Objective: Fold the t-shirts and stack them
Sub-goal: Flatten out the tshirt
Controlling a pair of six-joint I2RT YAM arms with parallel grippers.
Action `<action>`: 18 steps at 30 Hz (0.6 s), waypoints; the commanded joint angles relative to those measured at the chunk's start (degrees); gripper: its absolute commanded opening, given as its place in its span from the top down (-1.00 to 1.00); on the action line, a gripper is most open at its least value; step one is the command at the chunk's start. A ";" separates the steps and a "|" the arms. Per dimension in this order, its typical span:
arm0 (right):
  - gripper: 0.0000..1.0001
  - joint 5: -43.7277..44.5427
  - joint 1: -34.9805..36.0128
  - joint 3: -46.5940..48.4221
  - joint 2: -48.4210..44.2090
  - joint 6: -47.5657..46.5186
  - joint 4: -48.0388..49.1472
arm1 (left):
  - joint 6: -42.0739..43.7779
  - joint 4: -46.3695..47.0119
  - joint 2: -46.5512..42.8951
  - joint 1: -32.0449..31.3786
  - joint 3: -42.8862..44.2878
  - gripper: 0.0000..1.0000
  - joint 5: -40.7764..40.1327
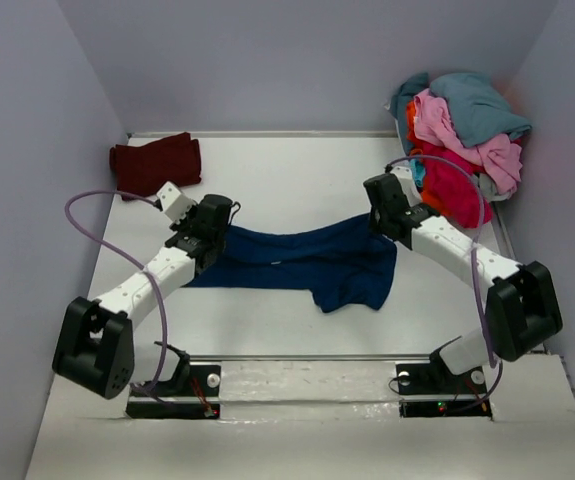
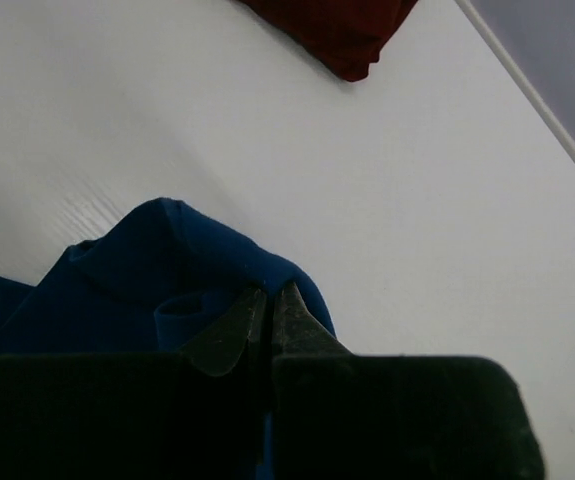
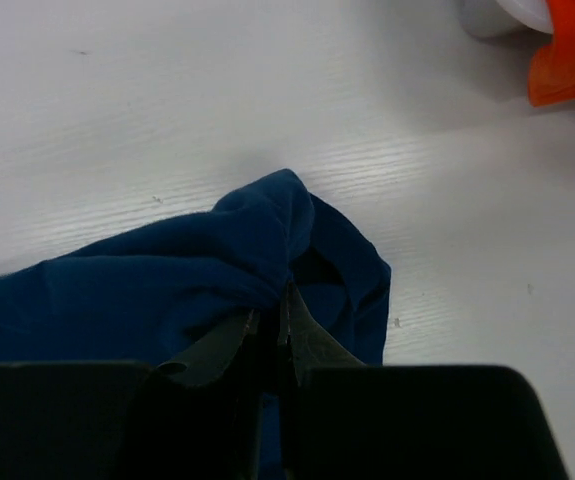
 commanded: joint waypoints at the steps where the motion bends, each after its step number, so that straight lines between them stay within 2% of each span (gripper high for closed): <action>1: 0.86 -0.82 -3.17 5.05 4.61 0.16 6.19 | 0.68 9.16 5.47 3.80 4.43 0.89 2.22; 4: 0.86 -2.58 -6.25 8.21 7.86 -0.02 6.28 | 0.86 10.30 10.21 7.65 7.25 0.89 5.47; 8: 0.86 -3.11 -8.89 12.34 11.73 -0.89 5.84 | 2.62 13.12 14.87 9.60 11.73 0.89 7.59; 16: 0.86 -5.48 -12.14 25.79 20.78 -2.04 2.77 | 8.76 10.48 29.90 11.45 30.61 0.89 11.01; 18: 0.86 -6.01 -12.15 28.08 23.68 -2.65 1.89 | 9.82 10.48 32.98 12.07 33.00 0.89 12.33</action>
